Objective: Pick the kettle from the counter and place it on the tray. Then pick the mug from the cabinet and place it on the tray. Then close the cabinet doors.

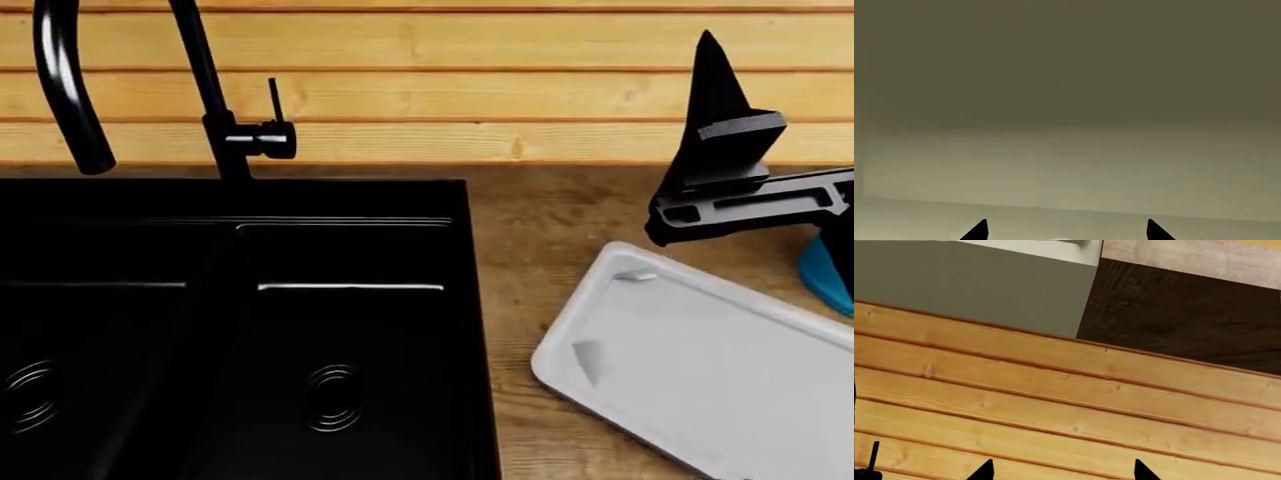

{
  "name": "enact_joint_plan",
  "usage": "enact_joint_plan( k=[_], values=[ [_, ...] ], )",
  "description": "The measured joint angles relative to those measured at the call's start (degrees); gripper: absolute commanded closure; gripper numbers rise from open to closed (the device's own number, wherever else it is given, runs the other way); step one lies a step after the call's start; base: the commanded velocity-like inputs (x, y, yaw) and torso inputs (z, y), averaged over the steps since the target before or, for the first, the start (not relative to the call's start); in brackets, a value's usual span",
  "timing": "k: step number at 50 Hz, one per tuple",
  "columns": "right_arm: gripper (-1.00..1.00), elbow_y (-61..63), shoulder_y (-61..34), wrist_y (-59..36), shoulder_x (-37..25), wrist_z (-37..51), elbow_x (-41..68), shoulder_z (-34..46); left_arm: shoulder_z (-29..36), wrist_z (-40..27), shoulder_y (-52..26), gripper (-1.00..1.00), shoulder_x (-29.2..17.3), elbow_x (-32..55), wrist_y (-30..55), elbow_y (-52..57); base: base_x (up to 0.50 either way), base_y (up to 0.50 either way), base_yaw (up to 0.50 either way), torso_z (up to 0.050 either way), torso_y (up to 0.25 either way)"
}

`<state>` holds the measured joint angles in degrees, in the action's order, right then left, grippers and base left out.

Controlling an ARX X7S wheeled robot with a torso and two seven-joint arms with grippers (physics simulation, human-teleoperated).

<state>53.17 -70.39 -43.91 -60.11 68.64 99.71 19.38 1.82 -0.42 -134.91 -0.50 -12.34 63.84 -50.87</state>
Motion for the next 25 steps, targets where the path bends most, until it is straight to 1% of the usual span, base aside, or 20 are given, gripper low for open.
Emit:
enact_joint_plan(
  k=[10, 19, 25],
  values=[
    [-1.00, 0.3, 1.8, 0.5, 0.1, -0.5, -1.5, -0.3, -0.2, -1.5, 0.0, -1.00, -0.4, 0.7, -2.2, -5.4, 0.00, 0.00, 0.00, 0.000, 0.001],
    [-1.00, 0.3, 4.7, 1.2, 0.5, -1.8, -4.1, -0.6, -0.3, -4.4, 0.2, -1.00, -0.9, 3.1, -7.4, -15.2, 0.00, 0.00, 0.00, 0.000, 0.000],
    [-1.00, 0.1, 7.0, 1.7, 0.9, -2.9, -6.2, -0.6, 0.6, -6.0, 0.4, -1.00, -1.2, 4.9, -10.2, -18.2, 0.00, 0.00, 0.00, 0.000, 0.000]
  ],
)
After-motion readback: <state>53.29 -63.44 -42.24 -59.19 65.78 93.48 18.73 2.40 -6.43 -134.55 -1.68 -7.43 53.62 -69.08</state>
